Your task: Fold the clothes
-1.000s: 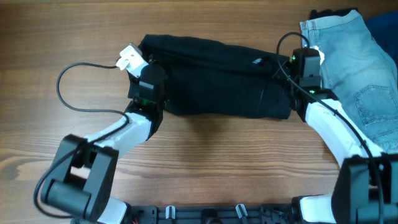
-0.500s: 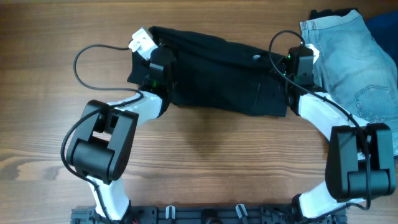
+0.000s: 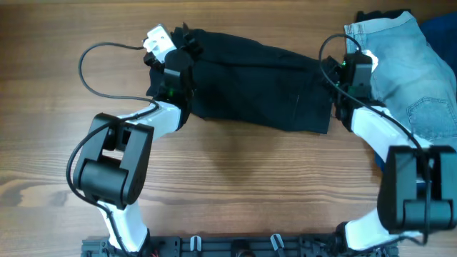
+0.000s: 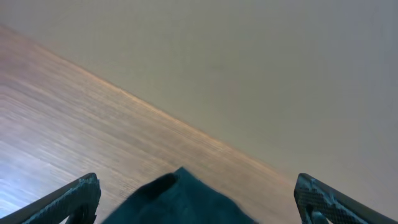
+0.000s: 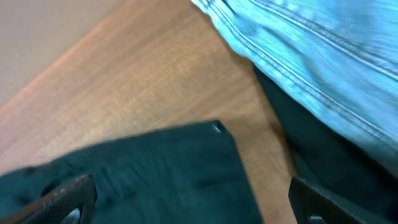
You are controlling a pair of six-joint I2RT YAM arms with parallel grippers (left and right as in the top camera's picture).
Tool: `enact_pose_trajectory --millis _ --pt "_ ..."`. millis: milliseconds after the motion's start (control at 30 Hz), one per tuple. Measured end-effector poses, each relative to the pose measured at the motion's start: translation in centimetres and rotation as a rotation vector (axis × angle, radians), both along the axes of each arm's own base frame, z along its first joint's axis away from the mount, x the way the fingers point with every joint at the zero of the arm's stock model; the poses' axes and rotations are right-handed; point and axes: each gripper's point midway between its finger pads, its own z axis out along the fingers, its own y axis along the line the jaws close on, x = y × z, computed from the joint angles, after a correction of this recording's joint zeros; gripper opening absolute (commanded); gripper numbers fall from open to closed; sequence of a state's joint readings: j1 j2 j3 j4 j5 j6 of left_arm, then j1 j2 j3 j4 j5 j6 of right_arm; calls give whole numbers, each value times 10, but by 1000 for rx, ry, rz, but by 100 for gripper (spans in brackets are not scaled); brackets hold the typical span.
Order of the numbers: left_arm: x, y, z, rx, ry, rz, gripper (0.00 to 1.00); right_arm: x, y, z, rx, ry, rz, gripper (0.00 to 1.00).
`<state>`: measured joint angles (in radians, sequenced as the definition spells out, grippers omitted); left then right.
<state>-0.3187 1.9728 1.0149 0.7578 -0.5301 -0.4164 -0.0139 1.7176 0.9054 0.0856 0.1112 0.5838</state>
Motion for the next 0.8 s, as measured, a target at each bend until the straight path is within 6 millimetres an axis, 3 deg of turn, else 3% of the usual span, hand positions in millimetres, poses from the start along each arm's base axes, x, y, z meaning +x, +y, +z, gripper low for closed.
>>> enact_pose_trajectory --millis 67,200,400,533,667,800 --pt "-5 -1 -3 62 70 -22 100 -8 -4 19 -13 -3 34 100" --pt "-30 -9 17 117 214 -133 100 -34 -6 49 -33 20 128 100" --pt "-95 -15 25 132 461 -295 100 -64 17 26 23 159 325 100" --pt "-115 -18 9 126 565 -341 100 -71 16 21 36 196 308 100" --pt "-120 -22 -6 116 621 -369 99 -71 16 20 19 197 322 100" --pt "-92 -27 -10 112 541 -397 97 -74 19 5 15 243 364 97"
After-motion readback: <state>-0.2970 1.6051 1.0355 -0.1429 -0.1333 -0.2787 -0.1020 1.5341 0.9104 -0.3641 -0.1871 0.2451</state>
